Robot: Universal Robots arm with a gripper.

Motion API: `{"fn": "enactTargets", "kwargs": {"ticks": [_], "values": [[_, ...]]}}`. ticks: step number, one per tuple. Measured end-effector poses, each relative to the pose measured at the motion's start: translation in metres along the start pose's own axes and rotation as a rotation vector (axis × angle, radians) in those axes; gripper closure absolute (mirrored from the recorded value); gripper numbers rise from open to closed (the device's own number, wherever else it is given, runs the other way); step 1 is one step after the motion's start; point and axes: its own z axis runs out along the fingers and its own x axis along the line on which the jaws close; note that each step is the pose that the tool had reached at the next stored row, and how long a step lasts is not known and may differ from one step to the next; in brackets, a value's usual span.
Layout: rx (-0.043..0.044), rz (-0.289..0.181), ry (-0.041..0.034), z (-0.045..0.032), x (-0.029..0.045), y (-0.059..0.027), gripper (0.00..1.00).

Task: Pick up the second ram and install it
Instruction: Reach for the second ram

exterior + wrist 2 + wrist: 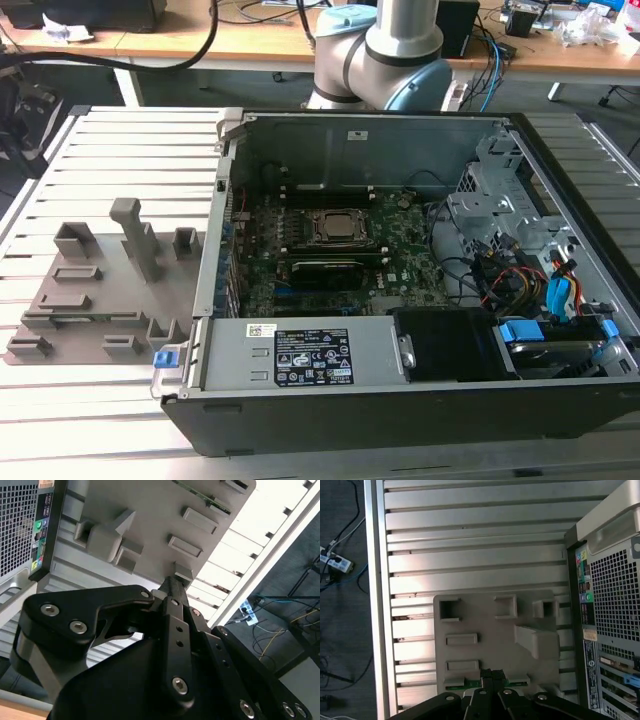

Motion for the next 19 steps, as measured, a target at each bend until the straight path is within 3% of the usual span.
{"fn": "enactTargets", "kwargs": {"ticks": [2,7,19], "values": [[0.0055,0.000,-0.0005,0.0001,-0.0007,-0.0103,0.90],[0.0147,0.000,-0.0012,0.0006,-0.0017,-0.0235,0.90],[0.0149,0.000,-0.0012,0.0005,-0.0018,-0.0239,0.90]]}}
